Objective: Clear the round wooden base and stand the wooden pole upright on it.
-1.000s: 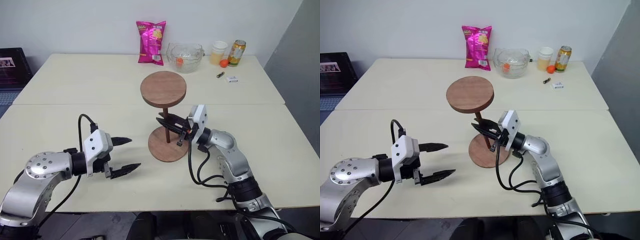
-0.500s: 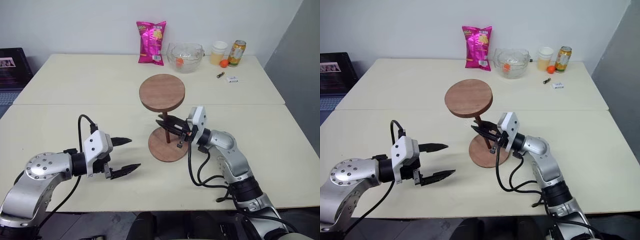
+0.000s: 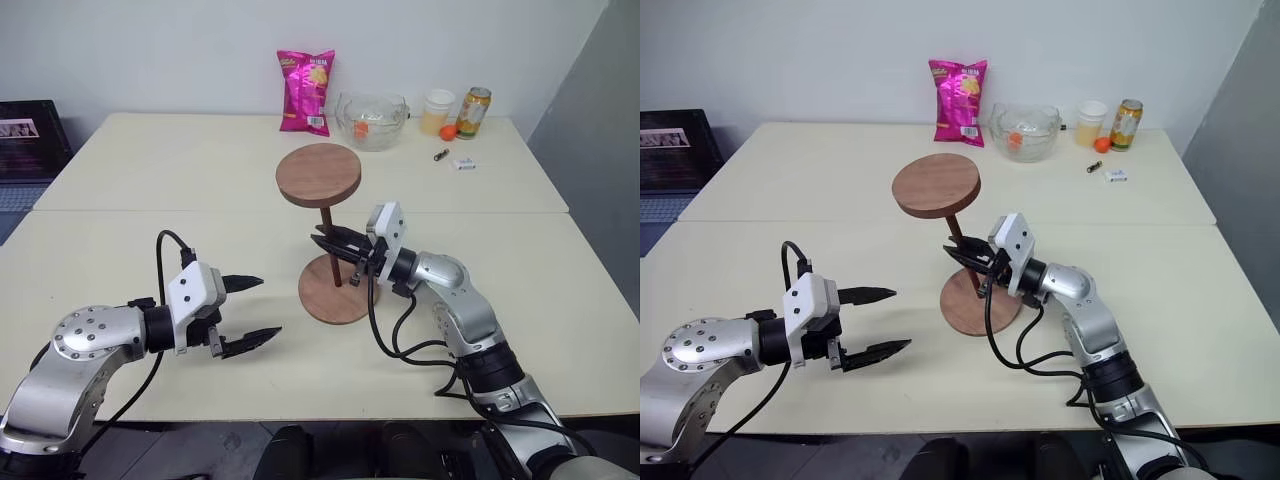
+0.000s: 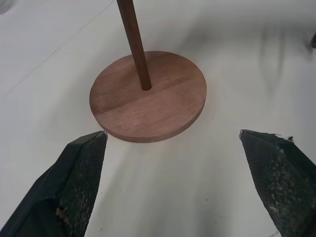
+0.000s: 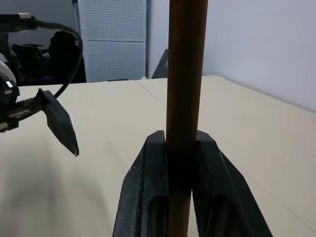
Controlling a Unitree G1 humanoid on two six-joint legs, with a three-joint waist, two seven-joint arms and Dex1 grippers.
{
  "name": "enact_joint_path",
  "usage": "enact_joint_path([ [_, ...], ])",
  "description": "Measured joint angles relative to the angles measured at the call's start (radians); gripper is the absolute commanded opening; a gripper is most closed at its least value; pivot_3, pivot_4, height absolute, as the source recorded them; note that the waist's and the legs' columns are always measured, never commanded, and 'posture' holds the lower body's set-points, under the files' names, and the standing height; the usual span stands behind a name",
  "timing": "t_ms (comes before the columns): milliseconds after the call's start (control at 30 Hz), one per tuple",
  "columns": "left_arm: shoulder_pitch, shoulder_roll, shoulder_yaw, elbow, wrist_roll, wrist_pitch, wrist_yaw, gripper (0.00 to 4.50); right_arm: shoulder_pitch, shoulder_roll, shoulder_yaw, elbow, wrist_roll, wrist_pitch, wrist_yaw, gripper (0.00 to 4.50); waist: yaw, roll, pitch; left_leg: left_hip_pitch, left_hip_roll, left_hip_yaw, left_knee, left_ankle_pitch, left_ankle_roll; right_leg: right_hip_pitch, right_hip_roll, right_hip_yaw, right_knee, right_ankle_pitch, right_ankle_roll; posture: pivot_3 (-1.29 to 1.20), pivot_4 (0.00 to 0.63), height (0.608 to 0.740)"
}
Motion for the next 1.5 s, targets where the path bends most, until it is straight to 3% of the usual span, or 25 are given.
enact_joint_path([
  [267, -0.001, -0.005, 0.0, 0.004, 0.0, 0.0, 0.0, 4.5, 0.03, -0.028, 0.018, 0.013, -0.001, -0.064, 0.014, 0.26, 0.002, 0.002, -0.017, 0.0, 0.0, 0.0, 0.0, 0.0, 0.0, 0.0, 0.0, 0.0, 0.0, 0.0, 0.0, 0.0, 0.15, 0.74],
  [500, -0.006, -0.01, 0.0, 0.014, 0.0, -0.001, 0.001, 4.5, 0.016, -0.024, -0.001, 0.039, 0.013, -0.006, -0.008, 0.26, 0.002, 0.003, -0.023, 0.001, 0.0, 0.0, 0.0, 0.0, 0.0, 0.001, 0.0, 0.0, 0.0, 0.0, 0.0, 0.0, 0.15, 0.74],
  [1300, -0.036, -0.022, -0.011, 0.014, 0.0, 0.002, 0.004, 4.5, 0.041, -0.041, 0.009, -0.026, 0.013, 0.013, -0.002, 0.26, 0.004, 0.006, -0.021, -0.001, 0.0, -0.002, -0.002, -0.001, 0.001, 0.0, -0.001, -0.001, -0.006, -0.001, -0.001, 0.0, 0.15, 0.74],
  [1367, -0.037, -0.022, -0.019, 0.014, 0.0, 0.002, 0.004, 4.5, 0.042, -0.041, 0.007, -0.036, 0.013, 0.015, -0.007, 0.97, 0.004, 0.006, -0.02, -0.001, 0.0, -0.002, -0.002, -0.001, 0.001, 0.0, -0.001, -0.001, -0.006, -0.001, -0.001, 0.0, 0.15, 0.74],
  [1500, -0.038, -0.022, -0.019, 0.016, 0.001, 0.002, 0.005, 4.5, 0.089, -0.051, 0.007, 0.03, -0.004, 0.061, -0.017, 1.9, 0.003, 0.005, -0.008, -0.006, 0.0, -0.002, -0.003, -0.001, 0.001, -0.003, -0.001, -0.001, -0.006, -0.001, -0.001, 0.0, 0.15, 0.74],
])
